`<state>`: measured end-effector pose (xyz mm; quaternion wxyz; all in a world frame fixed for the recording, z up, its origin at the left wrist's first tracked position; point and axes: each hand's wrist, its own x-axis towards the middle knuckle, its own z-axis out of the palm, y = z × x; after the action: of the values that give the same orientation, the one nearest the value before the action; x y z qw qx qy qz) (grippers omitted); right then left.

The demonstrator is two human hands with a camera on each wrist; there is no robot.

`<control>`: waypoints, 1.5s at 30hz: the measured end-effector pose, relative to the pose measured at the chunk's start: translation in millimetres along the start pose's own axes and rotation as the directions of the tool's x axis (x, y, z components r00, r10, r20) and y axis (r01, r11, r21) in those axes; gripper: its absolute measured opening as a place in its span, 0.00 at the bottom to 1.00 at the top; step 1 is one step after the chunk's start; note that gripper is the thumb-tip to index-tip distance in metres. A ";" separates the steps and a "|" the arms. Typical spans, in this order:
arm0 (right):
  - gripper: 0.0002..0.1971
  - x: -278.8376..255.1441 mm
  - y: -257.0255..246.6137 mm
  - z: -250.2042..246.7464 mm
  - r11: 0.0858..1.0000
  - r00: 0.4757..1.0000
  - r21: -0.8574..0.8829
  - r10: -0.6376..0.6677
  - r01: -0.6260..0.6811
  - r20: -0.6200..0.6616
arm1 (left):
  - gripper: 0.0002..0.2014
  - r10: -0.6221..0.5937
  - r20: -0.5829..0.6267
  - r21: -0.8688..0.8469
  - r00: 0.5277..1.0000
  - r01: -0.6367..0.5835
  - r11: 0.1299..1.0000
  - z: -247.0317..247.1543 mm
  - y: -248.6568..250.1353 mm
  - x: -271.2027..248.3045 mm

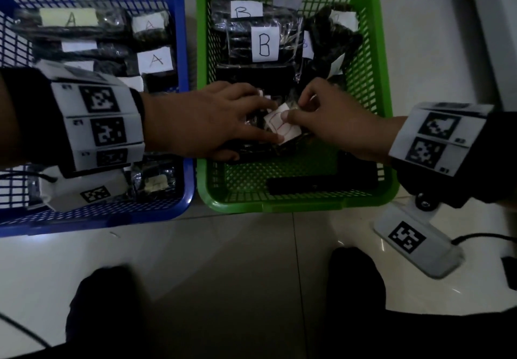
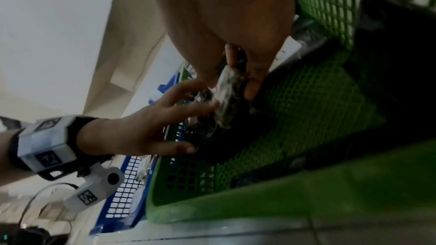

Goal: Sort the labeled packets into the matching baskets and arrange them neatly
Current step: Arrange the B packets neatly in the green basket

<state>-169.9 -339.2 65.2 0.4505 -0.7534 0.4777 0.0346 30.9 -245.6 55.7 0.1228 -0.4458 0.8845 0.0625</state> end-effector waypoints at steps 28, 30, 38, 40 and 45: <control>0.18 -4.2 31.8 -20.9 0.744 0.847 -0.600 0.089 0.294 0.525 | 0.37 0.015 -0.051 0.017 0.999 -0.014 1.000 3.1 -6.8 3.6; 0.17 -3.0 26.0 -27.4 0.745 0.833 -0.608 0.131 0.274 0.537 | 0.37 0.009 -0.045 0.006 0.999 -0.008 1.000 3.2 -6.8 3.1; 0.13 11.6 -2.6 -78.0 0.864 0.960 -0.472 -0.044 0.176 0.277 | 0.37 0.011 -0.042 -0.013 0.999 -0.012 1.000 -4.1 -0.7 3.8; 0.09 15.2 -3.0 -85.9 0.867 0.975 -0.469 -0.077 0.170 0.210 | 0.29 -0.005 -0.084 -0.003 0.996 0.005 1.000 -7.2 3.6 6.1; 0.04 20.1 3.7 -103.2 0.890 0.995 -0.444 -0.087 0.103 0.057 | 0.22 0.022 -0.183 -0.151 0.983 -0.050 0.987 -35.1 27.5 33.0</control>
<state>-200.9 -427.0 114.2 0.2753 -0.8583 0.4116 0.1348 -15.7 -262.5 80.5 0.0059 -0.4415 0.8924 0.0926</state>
